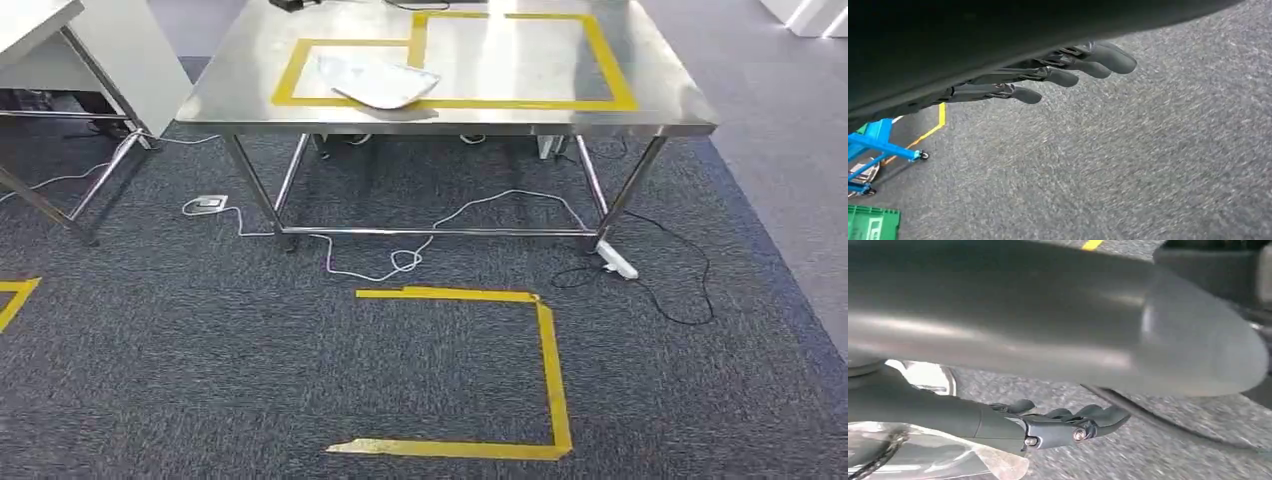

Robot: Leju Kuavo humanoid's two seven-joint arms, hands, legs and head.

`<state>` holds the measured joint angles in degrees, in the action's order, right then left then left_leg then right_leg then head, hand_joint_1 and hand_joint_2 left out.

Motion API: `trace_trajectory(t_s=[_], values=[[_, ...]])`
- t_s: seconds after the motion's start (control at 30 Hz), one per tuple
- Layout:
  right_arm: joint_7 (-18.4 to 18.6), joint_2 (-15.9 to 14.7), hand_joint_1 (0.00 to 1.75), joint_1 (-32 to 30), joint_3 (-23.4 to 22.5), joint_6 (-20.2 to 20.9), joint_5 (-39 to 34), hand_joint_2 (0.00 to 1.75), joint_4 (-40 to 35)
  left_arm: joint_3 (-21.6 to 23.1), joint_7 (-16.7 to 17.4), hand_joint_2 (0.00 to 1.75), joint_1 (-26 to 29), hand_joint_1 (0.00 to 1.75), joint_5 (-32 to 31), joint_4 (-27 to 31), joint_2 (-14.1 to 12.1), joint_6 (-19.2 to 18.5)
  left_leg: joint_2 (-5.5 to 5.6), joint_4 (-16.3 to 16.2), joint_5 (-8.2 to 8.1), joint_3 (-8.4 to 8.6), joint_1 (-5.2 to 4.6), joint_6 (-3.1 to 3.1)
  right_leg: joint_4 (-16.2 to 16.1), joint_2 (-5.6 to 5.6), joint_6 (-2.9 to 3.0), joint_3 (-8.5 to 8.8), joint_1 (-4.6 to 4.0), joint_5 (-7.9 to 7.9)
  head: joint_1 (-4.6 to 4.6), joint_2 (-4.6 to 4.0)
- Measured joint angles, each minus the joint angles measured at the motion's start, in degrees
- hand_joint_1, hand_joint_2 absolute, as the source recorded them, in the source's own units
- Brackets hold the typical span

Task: Take the parts from the cabinet and place them on the table.

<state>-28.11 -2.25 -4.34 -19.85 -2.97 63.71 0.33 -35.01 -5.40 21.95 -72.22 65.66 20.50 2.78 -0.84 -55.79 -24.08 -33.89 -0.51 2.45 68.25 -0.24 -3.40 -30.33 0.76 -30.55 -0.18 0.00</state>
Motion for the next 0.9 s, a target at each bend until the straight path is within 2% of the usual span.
trace_trajectory(t_s=[0.03,0.07,0.1,0.13,0.17,0.2,0.23,0.27,0.3,0.33,0.37,0.4,0.43,0.47,0.5,0.53,0.57,0.6,0.63,0.67,0.7,0.73,0.77,0.8,0.83,0.87,0.9], values=[[0.0,-0.1,0.0,0.1,0.0,0.0,0.0,0.0,0.0,0.0,0.0,0.0,-0.1,0.0,0.0,0.0,0.0,0.0,0.02,-0.6,0.59,-1.1,0.02,-0.31,-5.5,0.03,-0.07,4.25,0.16,0.41,0.04,0.0],[0.0,-0.1,0.0,0.4,0.0,0.0,0.0,0.0,-0.1,0.0,-0.1,0.0,-0.1,0.0,-0.1,0.0,0.0,0.1,0.08,-1.0,0.99,-1.48,-0.23,-0.66,-11.0,0.16,-0.07,7.81,0.18,-2.27,0.11,0.0],[0.0,-0.2,0.0,0.4,0.0,0.0,0.0,0.0,-0.1,0.0,-0.3,0.0,-0.2,0.0,-0.2,0.0,0.0,0.2,0.07,-1.4,1.55,-1.72,-0.33,-0.92,-16.1,0.33,0.76,10.42,-0.06,-4.01,-0.05,0.0],[-0.1,-0.2,0.0,0.4,0.0,0.0,0.0,0.0,-0.1,-0.1,-0.5,0.0,-0.3,0.0,-0.2,0.0,0.0,0.2,0.03,-1.0,2.36,-1.51,-0.27,-1.09,-15.2,0.22,1.19,9.17,-0.17,-3.46,-0.15,0.0],[-0.2,-0.2,0.0,0.4,0.0,0.0,0.0,0.0,-0.1,-0.1,-0.6,0.0,-0.4,0.0,-0.2,0.0,0.0,0.3,0.06,-0.9,2.99,-1.73,-0.13,-1.34,-15.0,0.22,1.5,8.84,-0.43,-3.35,0.0,-0.04],[-0.2,-0.2,0.0,0.2,0.0,0.0,0.0,0.0,-0.1,-0.1,-0.6,0.0,-0.3,0.0,-0.2,0.0,0.0,0.2,0.12,-0.9,3.64,-1.97,-0.1,-1.69,-14.8,0.04,2.18,8.11,-0.43,-2.84,0.07,-0.02],[-0.2,-0.1,0.0,0.2,0.0,0.0,0.0,0.0,0.0,-0.3,-0.6,0.0,-0.2,0.0,-0.3,-0.1,0.0,0.2,0.31,-1.2,3.16,-2.54,0.1,-2.0,-14.8,-0.3,2.86,7.21,-0.04,-2.03,0.26,-0.04],[-0.2,-0.2,0.0,0.2,0.0,0.0,-0.1,0.0,0.0,-0.2,-0.6,0.0,-0.1,0.0,-0.4,-0.2,0.0,0.2,0.4,-2.6,-0.84,-2.99,0.14,-2.51,-14.7,-0.31,3.31,6.29,-0.08,-1.22,-0.17,-0.02],[-0.2,-0.2,0.0,0.1,0.0,0.0,-0.1,0.0,0.0,-0.3,-0.6,0.0,-0.1,0.0,-0.3,-0.2,0.0,0.2,0.41,-5.9,-5.53,-3.41,0.34,-2.85,-14.7,-0.43,3.66,5.35,-0.1,-0.38,-0.59,-0.02],[-0.2,-0.3,0.0,0.0,0.0,0.0,-0.1,0.0,0.0,-0.3,-0.6,0.0,-0.1,0.0,-0.4,-0.2,-0.1,0.2,0.41,-10.1,-9.43,-3.78,0.45,-3.14,-14.6,-0.51,3.68,4.33,-0.16,0.44,-0.63,-0.02],[-0.2,-0.3,0.0,0.0,0.0,0.0,-0.1,0.0,0.0,-0.3,-0.6,0.0,-0.2,0.0,-0.3,-0.2,-0.1,0.2,0.41,-14.1,-11.81,-3.9,0.52,-3.32,-14.6,-0.57,3.62,3.39,-0.21,1.17,-0.72,-0.02],[-0.2,-0.3,0.0,0.1,0.0,0.0,-0.1,0.0,0.0,-0.3,-0.6,0.0,-0.2,0.0,-0.3,-0.3,-0.1,0.2,0.41,-17.6,-12.25,-3.78,0.55,-3.38,-14.3,-0.66,3.56,2.25,-0.24,1.92,-0.7,-0.02],[-0.2,-0.3,0.0,0.1,0.0,0.0,-0.1,0.0,0.0,-0.3,-0.8,0.0,-0.3,0.0,-0.3,-0.3,-0.1,0.2,0.41,-18.9,-10.75,-3.1,0.55,-3.36,-13.9,-0.79,3.5,1.27,-0.26,2.55,-0.77,-0.02],[-0.2,-0.3,0.0,0.1,0.0,0.0,-0.1,0.0,0.0,-0.3,-0.9,0.0,-0.4,0.0,-0.3,-0.4,-0.1,0.4,0.42,-18.1,-8.18,-1.39,0.55,-3.22,-13.5,-0.91,3.4,0.36,-0.29,3.18,-0.7,-0.02],[-0.3,-0.3,0.0,0.1,0.0,0.0,-0.1,0.0,0.0,-0.4,-1.0,0.0,-0.6,0.0,-0.3,-0.5,-0.1,0.5,0.43,-15.3,-5.91,1.27,0.53,-2.95,-13.0,-0.92,3.29,-0.89,-0.32,3.75,-0.76,-0.02],[-0.4,-0.3,0.0,0.1,0.0,0.0,-0.1,0.0,0.0,-0.5,-1.1,0.0,-0.7,0.0,-0.3,-0.5,-0.1,0.7,0.48,-10.5,-5.02,4.9,0.47,-2.48,-12.7,-0.84,3.13,-1.9,-0.43,4.42,-0.76,-0.02],[-0.4,-0.2,0.0,0.2,0.0,0.0,-0.2,0.0,0.0,-0.8,-1.2,0.0,-0.8,0.0,-0.3,-0.6,-0.1,1.0,0.65,-5.0,-6.14,8.96,0.34,-1.87,-12.5,-0.8,2.99,-2.41,-0.4,4.96,-0.76,-0.02],[-0.5,-0.2,0.0,0.1,0.0,0.0,-0.2,0.0,0.0,-1.1,-1.4,0.0,-0.9,0.0,-0.3,-0.6,-0.1,1.3,0.67,0.8,-7.35,12.53,0.01,-1.43,-12.1,-0.66,2.55,-2.78,-0.74,5.46,-0.72,-0.02],[-0.5,-0.2,0.0,0.1,0.0,-0.1,-0.2,0.0,0.0,-1.3,-1.5,0.0,-1.2,0.0,-0.4,-0.7,-0.1,1.4,0.67,2.6,-8.32,13.18,0.04,-1.34,-12.2,-0.81,2.17,-3.18,-0.67,6.21,-0.59,-0.02],[-0.5,-0.2,0.0,0.1,0.0,-0.1,-0.2,0.0,0.0,-1.4,-1.6,0.0,-1.3,0.0,-0.3,-0.8,0.0,1.5,0.67,2.6,-8.3,12.76,-0.17,-1.29,-12.3,-0.86,1.8,-3.57,-0.51,6.95,-0.7,-0.02],[-0.5,-0.2,0.0,0.1,0.0,-0.1,-0.2,0.0,0.0,-1.5,-1.6,0.0,-1.3,0.0,-0.3,-0.8,0.0,1.5,0.67,2.7,-8.15,12.31,-0.22,-1.17,-12.3,-0.89,1.46,-3.9,-0.48,7.6,-0.7,-0.02],[-0.5,-0.3,0.0,0.0,0.0,-0.1,-0.2,0.0,0.1,-1.7,-1.7,0.0,-1.2,0.0,-0.3,-1.0,0.1,1.5,0.51,3.1,-7.1,11.36,0.25,-0.6,-12.2,-0.77,1.13,-4.33,-0.54,7.61,-0.59,-0.02],[-0.5,-0.3,0.0,-0.2,0.0,-0.1,-0.2,0.0,0.1,-1.8,-1.7,0.0,-1.3,0.0,-0.3,-1.0,0.0,1.6,0.14,3.0,-6.45,10.5,0.23,-0.09,-11.1,-0.41,0.96,-5.0,-0.37,5.03,-0.61,-0.02],[-0.5,-0.3,0.0,-0.3,0.0,-0.1,-0.3,0.0,0.1,-1.8,-1.8,0.0,-1.2,0.0,-0.3,-1.1,0.0,1.7,0.12,2.9,-5.68,9.61,0.11,0.51,-8.4,-0.19,0.79,-5.81,-0.31,0.91,-0.33,-0.02],[-0.5,-0.3,0.0,-0.4,0.0,-0.1,-0.3,0.0,0.1,-1.8,-1.9,0.0,-1.2,0.0,-0.3,-1.2,0.0,1.7,0.07,2.9,-4.97,8.77,-0.05,0.67,-4.6,-0.07,0.65,-6.81,-0.22,-2.84,-0.28,-0.02],[-0.5,-0.3,0.0,-0.4,0.0,-0.1,-0.3,0.0,0.1,-1.8,-2.0,0.0,-1.3,0.0,-0.3,-1.3,0.0,1.8,-0.03,2.7,-4.07,7.67,-0.22,0.75,0.2,-0.03,0.4,-7.35,-0.18,-5.76,-0.33,-0.02],[-0.5,-0.3,0.0,-0.4,0.0,-0.1,-0.3,0.0,0.1,-1.8,-2.1,0.0,-1.3,0.0,-0.3,-1.3,0.0,2.0,-0.09,2.5,-3.31,6.52,-0.35,0.74,3.8,-0.01,0.28,-7.61,-0.17,-6.54,-0.33,-0.02]])
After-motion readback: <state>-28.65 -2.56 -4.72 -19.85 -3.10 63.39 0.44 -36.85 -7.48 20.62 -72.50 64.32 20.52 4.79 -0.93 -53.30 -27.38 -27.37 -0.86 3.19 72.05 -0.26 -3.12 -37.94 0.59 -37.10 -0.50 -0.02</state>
